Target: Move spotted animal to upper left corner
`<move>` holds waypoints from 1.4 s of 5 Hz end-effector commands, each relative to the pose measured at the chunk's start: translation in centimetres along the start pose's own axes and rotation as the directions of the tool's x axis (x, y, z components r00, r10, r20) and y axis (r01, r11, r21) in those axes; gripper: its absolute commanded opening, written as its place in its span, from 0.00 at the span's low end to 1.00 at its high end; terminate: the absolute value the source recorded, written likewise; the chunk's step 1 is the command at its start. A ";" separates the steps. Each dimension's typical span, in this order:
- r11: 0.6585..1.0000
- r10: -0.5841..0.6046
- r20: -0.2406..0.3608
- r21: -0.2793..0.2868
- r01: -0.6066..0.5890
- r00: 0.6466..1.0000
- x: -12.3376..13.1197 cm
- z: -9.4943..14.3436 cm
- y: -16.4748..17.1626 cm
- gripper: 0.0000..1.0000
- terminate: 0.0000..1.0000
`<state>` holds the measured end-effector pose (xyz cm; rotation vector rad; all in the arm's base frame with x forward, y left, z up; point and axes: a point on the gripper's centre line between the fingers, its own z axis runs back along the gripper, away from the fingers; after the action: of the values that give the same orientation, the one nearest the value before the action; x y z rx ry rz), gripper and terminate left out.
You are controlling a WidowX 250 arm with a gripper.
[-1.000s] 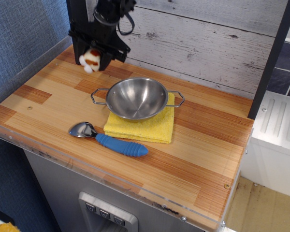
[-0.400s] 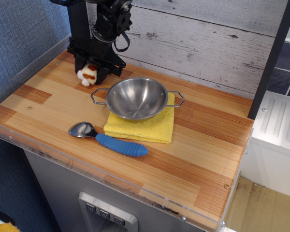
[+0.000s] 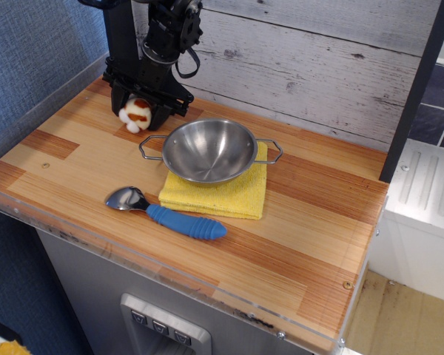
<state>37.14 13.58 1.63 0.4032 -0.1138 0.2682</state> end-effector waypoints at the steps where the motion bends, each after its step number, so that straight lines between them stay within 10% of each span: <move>1: 0.999 0.016 0.056 -0.037 -0.014 0.998 -0.2 1.8 0.4 1.00 0.00; 7: 0.997 0.017 0.288 -0.072 0.004 0.958 -1.0 13.4 5.4 1.00 0.00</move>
<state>34.94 12.61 13.67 0.3550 -0.3639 0.2020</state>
